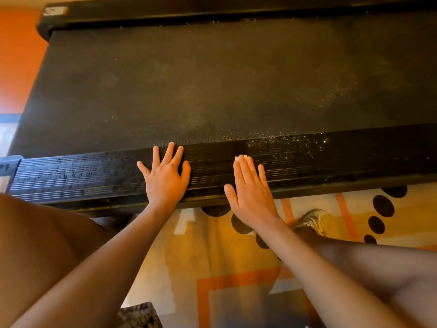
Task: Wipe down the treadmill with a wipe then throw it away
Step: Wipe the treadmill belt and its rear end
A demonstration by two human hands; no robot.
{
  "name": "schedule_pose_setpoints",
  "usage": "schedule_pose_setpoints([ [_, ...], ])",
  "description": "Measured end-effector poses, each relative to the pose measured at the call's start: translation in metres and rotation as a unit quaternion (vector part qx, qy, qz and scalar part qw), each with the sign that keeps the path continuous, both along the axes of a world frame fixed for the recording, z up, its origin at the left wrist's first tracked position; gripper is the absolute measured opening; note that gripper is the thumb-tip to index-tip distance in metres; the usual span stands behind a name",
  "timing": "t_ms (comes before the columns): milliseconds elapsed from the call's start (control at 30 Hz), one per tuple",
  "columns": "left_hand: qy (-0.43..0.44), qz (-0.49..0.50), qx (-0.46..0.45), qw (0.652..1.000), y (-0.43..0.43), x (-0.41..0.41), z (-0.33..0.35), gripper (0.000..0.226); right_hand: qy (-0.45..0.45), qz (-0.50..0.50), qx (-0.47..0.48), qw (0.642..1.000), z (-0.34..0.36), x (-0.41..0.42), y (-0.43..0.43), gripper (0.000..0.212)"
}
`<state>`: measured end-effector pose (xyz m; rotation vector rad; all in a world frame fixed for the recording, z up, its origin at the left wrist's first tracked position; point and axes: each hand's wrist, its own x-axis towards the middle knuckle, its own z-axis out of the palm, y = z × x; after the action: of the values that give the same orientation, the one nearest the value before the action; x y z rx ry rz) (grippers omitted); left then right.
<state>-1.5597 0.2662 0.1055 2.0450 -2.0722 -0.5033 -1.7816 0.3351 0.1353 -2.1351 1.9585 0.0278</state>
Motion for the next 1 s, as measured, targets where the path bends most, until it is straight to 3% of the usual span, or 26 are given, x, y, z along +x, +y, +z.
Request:
schedule_pose_setpoints([
  [333,0.002,-0.004,0.002,1.000,-0.001,0.001,-0.001,0.057,0.028,-0.035,0.013,0.999,0.000,0.006,-0.066,0.069],
  [600,0.006,0.001,-0.009,1.000,0.002,-0.001,0.000,0.058,0.023,-0.016,0.010,1.000,0.001,0.003,0.007,0.074],
  [833,0.007,-0.004,0.005,1.000,0.000,0.001,0.003,0.057,0.048,-0.032,0.007,0.998,0.001,-0.004,-0.072,0.074],
  [1000,0.006,-0.005,0.003,1.000,0.001,-0.002,0.002,0.057,0.014,-0.010,-0.002,1.000,0.003,-0.010,-0.004,0.076],
])
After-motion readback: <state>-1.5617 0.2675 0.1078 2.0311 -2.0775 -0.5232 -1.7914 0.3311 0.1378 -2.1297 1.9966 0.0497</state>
